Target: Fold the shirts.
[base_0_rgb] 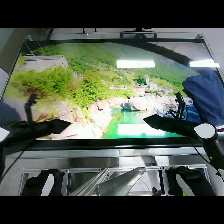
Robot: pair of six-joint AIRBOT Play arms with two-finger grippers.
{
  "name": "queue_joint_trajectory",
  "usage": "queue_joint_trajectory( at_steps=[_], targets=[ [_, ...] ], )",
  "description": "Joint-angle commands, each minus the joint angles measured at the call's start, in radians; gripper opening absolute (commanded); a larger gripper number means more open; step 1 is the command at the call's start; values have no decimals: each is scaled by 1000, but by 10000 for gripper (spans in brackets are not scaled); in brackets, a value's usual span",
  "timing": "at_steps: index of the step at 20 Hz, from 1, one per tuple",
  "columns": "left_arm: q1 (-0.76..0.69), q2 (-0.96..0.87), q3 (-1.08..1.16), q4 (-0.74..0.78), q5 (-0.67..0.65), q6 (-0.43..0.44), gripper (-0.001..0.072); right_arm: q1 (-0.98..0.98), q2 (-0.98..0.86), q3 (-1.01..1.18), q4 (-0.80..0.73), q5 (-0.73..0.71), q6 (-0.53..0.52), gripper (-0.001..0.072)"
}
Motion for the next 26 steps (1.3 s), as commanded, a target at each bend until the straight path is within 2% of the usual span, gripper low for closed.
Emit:
queue_joint_trajectory(
  at_steps=[1, 2, 3, 5, 11, 14, 17, 20, 23, 25, 26],
  targets=[
    [205, -14, 168, 415, -25, -76, 476, 1, 0, 0, 2, 21, 0, 387],
    [268, -34, 196, 519, -5, -111, 720, 1, 0, 0, 2, 21, 0, 568],
    [341, -61, 216, 607, 14, -166, 719, 1, 1, 0, 1, 28, 0, 588],
    [439, -143, 249, 733, 23, -218, 718, 1, 0, 0, 1, 28, 0, 587],
    [526, -441, 310, 996, 43, -296, 718, 1, 0, 0, 1, 16, 0, 588],
    [615, -562, 367, 986, 45, -296, 718, 1, 0, 0, 1, 16, 0, 588],
    [643, -673, 436, 974, 70, -294, 708, 1, 0, 0, 1, 16, 0, 588],
    [636, -780, 473, 838, 110, -209, 708, 1, 0, 0, 1, 16, 0, 587],
    [614, -864, 493, 818, 133, -154, 707, 1, 1, 0, 2, 16, 0, 588],
    [615, -903, 492, 813, 128, -126, 650, 1, 0, 0, 2, 16, 0, 587],
    [617, -913, 492, 813, 121, -126, 351, 1, 0, 0, 2, 16, 0, 586]
  ],
)
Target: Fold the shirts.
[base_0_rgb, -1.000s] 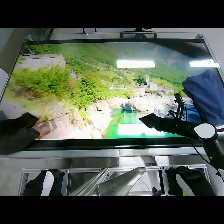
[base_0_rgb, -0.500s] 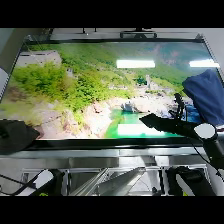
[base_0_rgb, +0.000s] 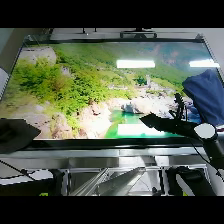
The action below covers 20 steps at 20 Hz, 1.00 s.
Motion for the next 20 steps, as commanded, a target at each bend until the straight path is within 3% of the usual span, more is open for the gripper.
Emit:
queue_joint_trajectory(
  at_steps=[1, 4, 8, 10, 12, 15, 20],
  targets=[
    [5, -57, 9, -26, -11, 50, 4, 0, 0, 0, 2, 0, 0, 586],
    [3, 6, 18, -157, -29, 85, 21, 0, 0, 0, 8, 0, 0, 586],
    [-52, 163, 120, -579, -133, 167, 21, 0, 0, 0, 12, 1, 0, 579],
    [-137, 256, 143, -798, -195, 185, 21, 0, 0, 0, 12, 4, 0, 578],
    [-283, 339, 133, -872, -219, 193, 21, 0, 0, 0, 12, 4, 0, 578],
    [-570, 429, 34, -864, -117, 189, 21, 0, 0, 0, 11, 4, -2, 578],
    [-1036, 450, -167, -863, 291, 172, 22, 0, 0, 0, 2, 3, -25, 580]
  ],
)
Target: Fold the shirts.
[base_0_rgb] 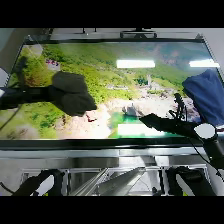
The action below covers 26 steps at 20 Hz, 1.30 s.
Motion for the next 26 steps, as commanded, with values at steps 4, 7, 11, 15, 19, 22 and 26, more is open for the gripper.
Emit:
queue_joint_trajectory(
  at_steps=[4, 7, 11, 15, 19, 22, 26],
  targets=[
    [-379, -35, -73, -14, 314, -7, 711, -2, 0, 1, -10, 19, -31, 589],
    [-254, -60, 28, 170, 99, -93, 709, -2, 0, 1, -27, 67, -31, 588],
    [-8, -63, -71, 219, -2, -87, 709, 0, -36, 0, -90, 51, -31, 587],
    [112, -118, -238, 70, 171, 111, 707, 2, -204, 0, -5, -12, -95, 587],
    [90, -325, -184, 8, 203, 191, 691, 61, -406, 1, 241, -59, -287, 577],
    [23, -457, -74, 6, 170, 198, 690, 129, -529, 1, 386, -116, -393, 576],
    [-48, -589, 40, 8, 149, 196, 688, 169, -653, 5, 537, -142, -513, 576]
  ],
)
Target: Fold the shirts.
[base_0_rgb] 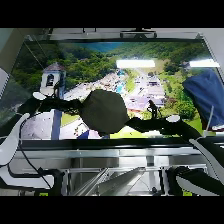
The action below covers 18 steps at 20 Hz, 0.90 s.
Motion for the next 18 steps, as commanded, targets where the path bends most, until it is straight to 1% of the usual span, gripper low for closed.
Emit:
queue_joint_trajectory(
  at_steps=[1, 2, 3, 4, 5, 7, 8, 9, 10, 11, 13, 15, 18],
  targets=[
    [-47, -119, 93, -8, -39, 5, 644, 30, -108, 2, 178, -26, -142, 575],
    [-47, -134, 109, -8, -53, 2, 449, 30, -125, 2, 211, -28, -175, 553],
    [-47, -144, 124, -8, -72, 3, 245, 30, -137, 2, 244, -29, -210, 415],
    [-47, -146, 135, -7, -82, 3, 77, 30, -149, 3, 280, -29, -249, 325],
    [-42, -145, 146, -7, -91, 3, 3, 30, -160, 8, 309, -29, -271, 325],
    [-29, -145, 171, -8, -121, 2, 2, 30, -184, 32, 315, -63, -275, 325],
    [-21, -145, 180, -8, -137, 0, 2, 30, -199, 47, 315, -77, -274, 309],
    [-14, -145, 185, -9, -154, 0, 1, 30, -212, 63, 315, -77, -275, 182],
    [-6, -141, 187, -15, -178, 0, 1, 30, -221, 77, 315, -76, -275, 76],
    [0, -131, 187, -16, -198, -2, 1, 30, -222, 89, 315, -76, -279, 21],
    [19, -85, 188, -17, -225, -8, 1, 24, -215, 124, 314, -60, -311, 18],
    [44, 0, 195, -33, -250, -9, 2, -6, -180, 174, 311, 11, -315, 19],
    [96, 155, 303, -171, -389, -7, 2, -95, -42, 312, 312, 185, -302, 18]
  ],
)
